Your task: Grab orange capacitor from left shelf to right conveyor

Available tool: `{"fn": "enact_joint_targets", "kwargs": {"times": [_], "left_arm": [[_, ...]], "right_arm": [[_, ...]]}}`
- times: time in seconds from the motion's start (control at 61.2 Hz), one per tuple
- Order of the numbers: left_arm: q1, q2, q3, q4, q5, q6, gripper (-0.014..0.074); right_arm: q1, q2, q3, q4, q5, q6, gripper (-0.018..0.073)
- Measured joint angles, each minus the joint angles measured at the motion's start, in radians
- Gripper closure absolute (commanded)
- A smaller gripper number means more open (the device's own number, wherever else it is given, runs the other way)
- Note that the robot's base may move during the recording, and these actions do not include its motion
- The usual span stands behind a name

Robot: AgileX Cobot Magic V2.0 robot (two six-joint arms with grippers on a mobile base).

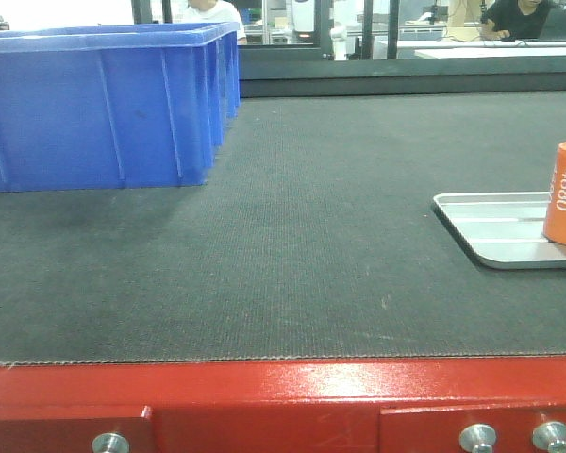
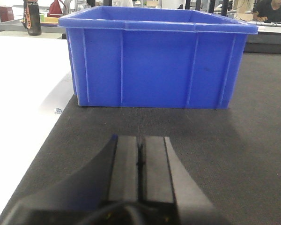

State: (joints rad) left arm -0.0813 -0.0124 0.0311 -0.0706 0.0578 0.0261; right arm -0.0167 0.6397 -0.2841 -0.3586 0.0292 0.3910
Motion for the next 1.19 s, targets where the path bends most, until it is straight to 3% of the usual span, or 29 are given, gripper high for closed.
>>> {"fn": "enact_joint_targets", "kwargs": {"times": [0.065,0.229,0.327,0.981,1.095,1.193], "left_arm": [[0.0,0.0,0.0,0.0,0.0,0.0,0.0723],[0.0,0.0,0.0,0.0,0.0,0.0,0.0723],[0.0,0.0,0.0,0.0,0.0,0.0,0.0723],[0.0,0.0,0.0,0.0,0.0,0.0,0.0723],[0.0,0.0,0.0,0.0,0.0,0.0,0.0723],[0.0,0.0,0.0,0.0,0.0,0.0,0.0723]], "right_arm": [[0.029,-0.069,-0.01,0.002,0.082,0.0,0.0512],[0.099,-0.208,-0.066,0.025,0.304,0.0,0.051],[0.116,-0.269,-0.087,0.032,0.368,0.0,0.051],[0.12,-0.313,-0.094,0.055,0.37,0.003,0.051],[0.12,-0.313,-0.094,0.148,0.353,-0.092,0.051],[0.109,-0.317,-0.089,0.291,0.345,-0.277,0.051]]}}
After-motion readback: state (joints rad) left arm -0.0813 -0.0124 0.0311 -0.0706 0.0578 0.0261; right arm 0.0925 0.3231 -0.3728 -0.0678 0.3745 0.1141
